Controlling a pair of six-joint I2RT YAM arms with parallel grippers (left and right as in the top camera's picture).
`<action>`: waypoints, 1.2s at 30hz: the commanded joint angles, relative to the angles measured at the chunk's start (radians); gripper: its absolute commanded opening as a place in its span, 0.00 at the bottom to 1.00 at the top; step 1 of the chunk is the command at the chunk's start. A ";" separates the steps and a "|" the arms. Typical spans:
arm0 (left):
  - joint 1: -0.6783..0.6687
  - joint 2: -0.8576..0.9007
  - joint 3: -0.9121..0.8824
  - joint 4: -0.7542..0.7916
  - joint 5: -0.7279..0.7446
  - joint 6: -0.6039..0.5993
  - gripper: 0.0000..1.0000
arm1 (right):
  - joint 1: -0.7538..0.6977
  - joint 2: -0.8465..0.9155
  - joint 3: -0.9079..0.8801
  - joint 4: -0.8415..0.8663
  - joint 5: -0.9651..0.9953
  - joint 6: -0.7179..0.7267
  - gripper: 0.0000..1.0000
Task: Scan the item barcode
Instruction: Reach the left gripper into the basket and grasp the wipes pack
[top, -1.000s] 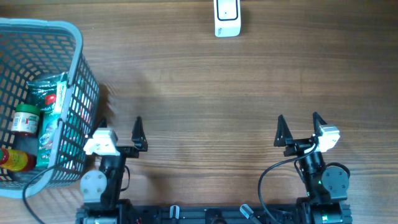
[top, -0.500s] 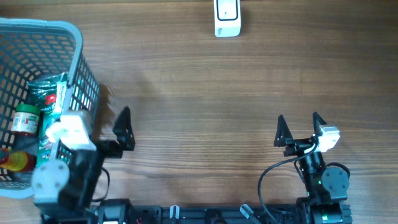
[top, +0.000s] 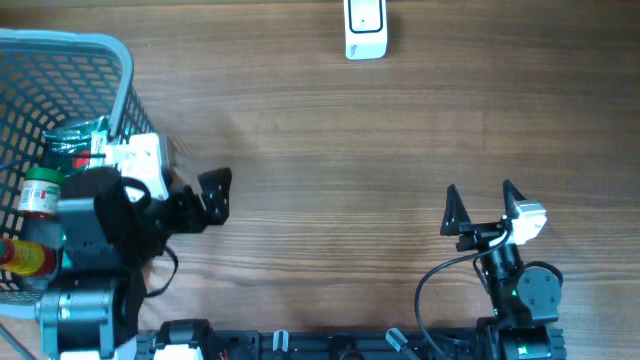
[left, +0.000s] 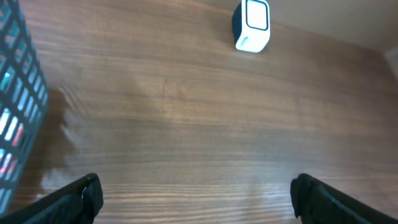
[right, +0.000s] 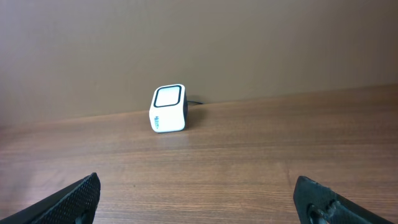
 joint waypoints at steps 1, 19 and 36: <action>0.005 0.046 0.010 0.035 -0.035 -0.109 1.00 | 0.005 -0.002 -0.001 0.003 0.018 -0.012 1.00; 0.290 0.267 0.376 0.038 -0.243 -0.291 1.00 | 0.005 -0.002 -0.001 0.003 0.018 -0.012 1.00; 0.690 0.728 0.398 -0.243 -0.252 -0.562 1.00 | 0.005 -0.002 -0.001 0.003 0.018 -0.012 1.00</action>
